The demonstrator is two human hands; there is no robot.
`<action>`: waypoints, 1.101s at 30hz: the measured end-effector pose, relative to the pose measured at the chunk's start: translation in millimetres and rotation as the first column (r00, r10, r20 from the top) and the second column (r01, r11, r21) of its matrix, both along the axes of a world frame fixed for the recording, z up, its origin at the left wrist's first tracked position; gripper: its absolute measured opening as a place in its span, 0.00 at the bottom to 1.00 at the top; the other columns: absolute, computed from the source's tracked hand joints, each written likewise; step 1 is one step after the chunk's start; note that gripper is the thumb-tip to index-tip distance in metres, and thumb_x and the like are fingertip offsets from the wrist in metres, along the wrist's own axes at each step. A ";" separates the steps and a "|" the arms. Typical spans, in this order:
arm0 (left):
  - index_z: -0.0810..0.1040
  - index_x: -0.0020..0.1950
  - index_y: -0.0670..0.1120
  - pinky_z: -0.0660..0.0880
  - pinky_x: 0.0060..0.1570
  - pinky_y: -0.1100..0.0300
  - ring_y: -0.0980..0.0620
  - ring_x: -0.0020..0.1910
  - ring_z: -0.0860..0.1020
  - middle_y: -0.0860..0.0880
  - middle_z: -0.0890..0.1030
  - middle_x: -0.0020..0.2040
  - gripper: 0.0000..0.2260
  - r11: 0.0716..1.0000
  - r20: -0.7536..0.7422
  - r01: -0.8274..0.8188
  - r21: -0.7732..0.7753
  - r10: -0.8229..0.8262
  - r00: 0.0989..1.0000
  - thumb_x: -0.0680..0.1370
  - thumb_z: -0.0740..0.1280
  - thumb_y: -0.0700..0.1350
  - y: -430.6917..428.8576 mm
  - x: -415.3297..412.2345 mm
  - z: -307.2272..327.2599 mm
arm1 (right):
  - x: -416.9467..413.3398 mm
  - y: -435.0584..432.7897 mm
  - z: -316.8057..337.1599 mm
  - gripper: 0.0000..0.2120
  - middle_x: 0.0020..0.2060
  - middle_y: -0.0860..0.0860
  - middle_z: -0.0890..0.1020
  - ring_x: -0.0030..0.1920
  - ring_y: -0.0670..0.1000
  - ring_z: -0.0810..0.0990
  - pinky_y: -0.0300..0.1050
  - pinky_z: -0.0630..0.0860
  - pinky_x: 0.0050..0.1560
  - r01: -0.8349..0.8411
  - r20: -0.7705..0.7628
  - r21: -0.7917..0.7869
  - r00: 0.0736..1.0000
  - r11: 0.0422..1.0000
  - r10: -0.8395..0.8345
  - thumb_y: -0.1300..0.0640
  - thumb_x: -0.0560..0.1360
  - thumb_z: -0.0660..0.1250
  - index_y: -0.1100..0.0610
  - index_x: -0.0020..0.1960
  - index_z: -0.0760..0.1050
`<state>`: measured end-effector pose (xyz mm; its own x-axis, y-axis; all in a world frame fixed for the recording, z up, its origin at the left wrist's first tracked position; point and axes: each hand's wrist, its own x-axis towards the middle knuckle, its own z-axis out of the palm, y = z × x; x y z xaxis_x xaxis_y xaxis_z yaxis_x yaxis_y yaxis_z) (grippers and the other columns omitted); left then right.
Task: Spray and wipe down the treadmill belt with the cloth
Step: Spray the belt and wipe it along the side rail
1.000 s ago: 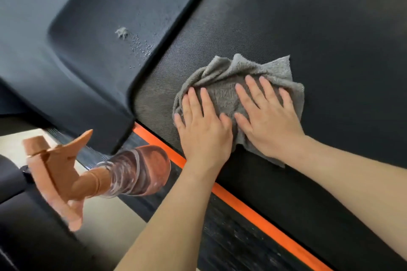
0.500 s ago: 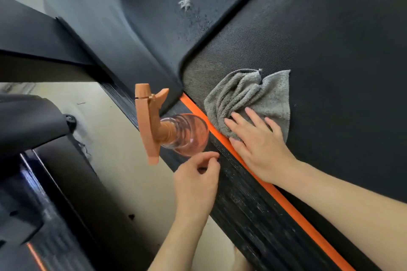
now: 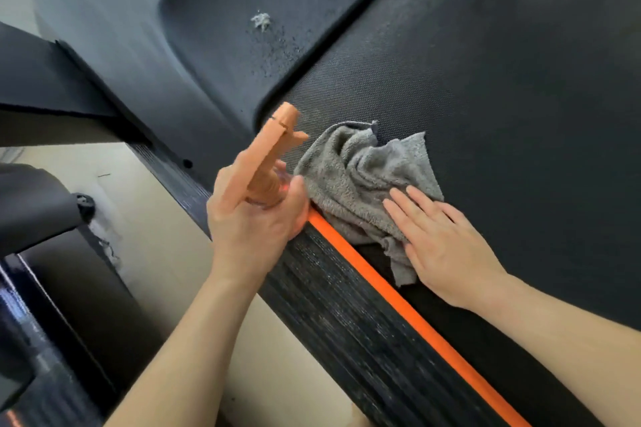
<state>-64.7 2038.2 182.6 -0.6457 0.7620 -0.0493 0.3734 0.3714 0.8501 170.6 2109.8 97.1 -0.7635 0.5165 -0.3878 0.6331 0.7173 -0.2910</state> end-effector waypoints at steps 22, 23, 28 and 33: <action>0.75 0.58 0.49 0.65 0.33 0.57 0.46 0.41 0.81 0.51 0.81 0.46 0.23 0.609 -0.304 0.593 -0.527 -0.786 0.538 0.75 0.48 0.59 110.8 267.0 -13.3 | 147.7 60.4 83.8 0.26 0.59 0.37 0.80 0.61 0.34 0.76 0.44 0.71 0.68 0.562 -0.086 -0.820 0.063 0.106 -0.994 0.45 0.68 0.78 0.41 0.62 0.72; 0.76 0.57 0.48 0.65 0.29 0.58 0.47 0.34 0.81 0.51 0.81 0.41 0.23 0.541 -0.249 0.660 -0.522 -0.836 0.488 0.73 0.49 0.56 112.6 285.1 -12.7 | 159.0 55.9 82.3 0.20 0.55 0.39 0.81 0.57 0.36 0.78 0.43 0.73 0.65 0.606 -0.092 -0.795 -0.078 0.026 -0.993 0.45 0.70 0.77 0.44 0.58 0.74; 0.72 0.70 0.49 0.69 0.40 0.70 0.55 0.49 0.79 0.54 0.81 0.52 0.23 0.277 0.064 0.889 -0.365 -0.945 0.321 0.75 0.67 0.41 119.6 308.8 -8.0 | 167.1 42.7 70.9 0.11 0.45 0.42 0.81 0.47 0.37 0.79 0.30 0.72 0.47 0.743 -0.168 -0.658 -0.305 -0.124 -0.937 0.46 0.75 0.71 0.51 0.52 0.76; 0.74 0.69 0.47 0.64 0.67 0.61 0.51 0.66 0.71 0.51 0.74 0.65 0.29 0.336 0.122 0.844 -0.418 -0.900 0.419 0.68 0.69 0.51 134.8 293.6 -28.1 | 212.9 41.3 69.6 0.07 0.45 0.57 0.83 0.41 0.43 0.80 0.31 0.72 0.39 0.582 -0.102 -0.727 -0.616 -0.365 -0.781 0.52 0.79 0.66 0.51 0.43 0.74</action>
